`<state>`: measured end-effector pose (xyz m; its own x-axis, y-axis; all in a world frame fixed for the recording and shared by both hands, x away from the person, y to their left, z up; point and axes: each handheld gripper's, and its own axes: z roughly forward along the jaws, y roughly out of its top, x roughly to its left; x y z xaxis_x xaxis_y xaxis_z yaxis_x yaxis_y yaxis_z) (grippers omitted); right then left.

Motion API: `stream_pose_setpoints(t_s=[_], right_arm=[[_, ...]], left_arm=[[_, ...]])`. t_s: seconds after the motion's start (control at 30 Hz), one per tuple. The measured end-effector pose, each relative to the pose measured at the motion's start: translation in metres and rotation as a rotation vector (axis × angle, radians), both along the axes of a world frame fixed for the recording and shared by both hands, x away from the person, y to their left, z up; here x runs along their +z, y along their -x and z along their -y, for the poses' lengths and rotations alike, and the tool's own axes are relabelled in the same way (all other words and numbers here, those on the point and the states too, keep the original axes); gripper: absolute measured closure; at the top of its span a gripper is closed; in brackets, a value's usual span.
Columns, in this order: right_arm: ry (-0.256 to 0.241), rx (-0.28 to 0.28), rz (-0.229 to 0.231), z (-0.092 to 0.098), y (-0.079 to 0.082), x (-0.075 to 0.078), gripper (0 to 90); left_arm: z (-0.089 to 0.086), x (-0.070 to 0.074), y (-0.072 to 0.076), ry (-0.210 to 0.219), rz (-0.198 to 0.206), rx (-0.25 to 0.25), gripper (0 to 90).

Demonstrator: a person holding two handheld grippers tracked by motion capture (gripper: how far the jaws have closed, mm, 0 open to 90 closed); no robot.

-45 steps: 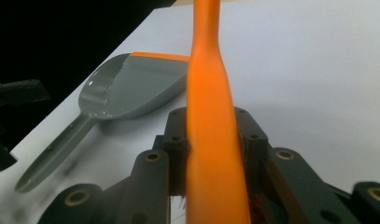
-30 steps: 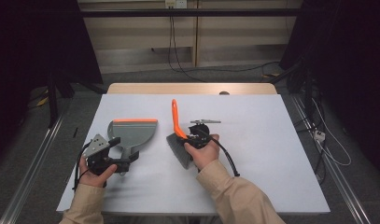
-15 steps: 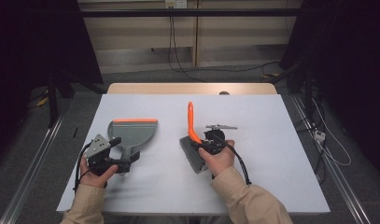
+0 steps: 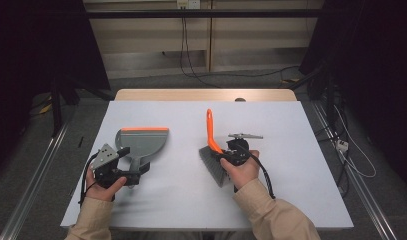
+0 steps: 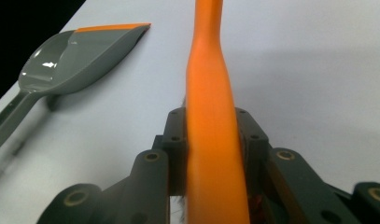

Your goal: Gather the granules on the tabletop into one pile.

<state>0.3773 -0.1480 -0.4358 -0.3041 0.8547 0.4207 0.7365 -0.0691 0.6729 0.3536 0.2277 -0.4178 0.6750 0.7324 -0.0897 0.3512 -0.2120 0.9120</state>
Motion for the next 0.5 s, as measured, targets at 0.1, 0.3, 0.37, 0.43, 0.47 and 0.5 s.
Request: stream_pose_setpoints(t_s=[0.1, 0.3, 0.37, 0.43, 0.47, 0.5], right_arm=[[-0.019, 0.008, 0.009, 0.0, 0.0, 0.005, 70.9], [-0.057, 0.014, 0.038, -0.011, -0.01, 0.017, 71.0], [-0.064, 0.019, 0.034, -0.019, -0.016, 0.017, 71.0], [-0.077, 0.027, 0.017, -0.028, -0.022, 0.013, 70.9], [-0.079, 0.031, 0.008, -0.032, -0.024, 0.01, 71.0], [-0.077, 0.034, 0.0, -0.037, -0.026, 0.007, 70.9]], left_arm=[[0.0, 0.0, 0.0, -0.002, 0.0, 0.0, 5.9], [0.0, 0.0, 0.0, 0.0, -0.002, -0.001, 5.9], [-0.001, 0.0, -0.001, -0.005, -0.003, -0.002, 5.9], [-0.001, 0.0, -0.001, -0.006, -0.004, -0.002, 5.9], [-0.002, 0.0, -0.001, -0.003, -0.005, -0.001, 5.9], [-0.002, 0.0, -0.001, -0.002, -0.004, 0.0, 5.9]])
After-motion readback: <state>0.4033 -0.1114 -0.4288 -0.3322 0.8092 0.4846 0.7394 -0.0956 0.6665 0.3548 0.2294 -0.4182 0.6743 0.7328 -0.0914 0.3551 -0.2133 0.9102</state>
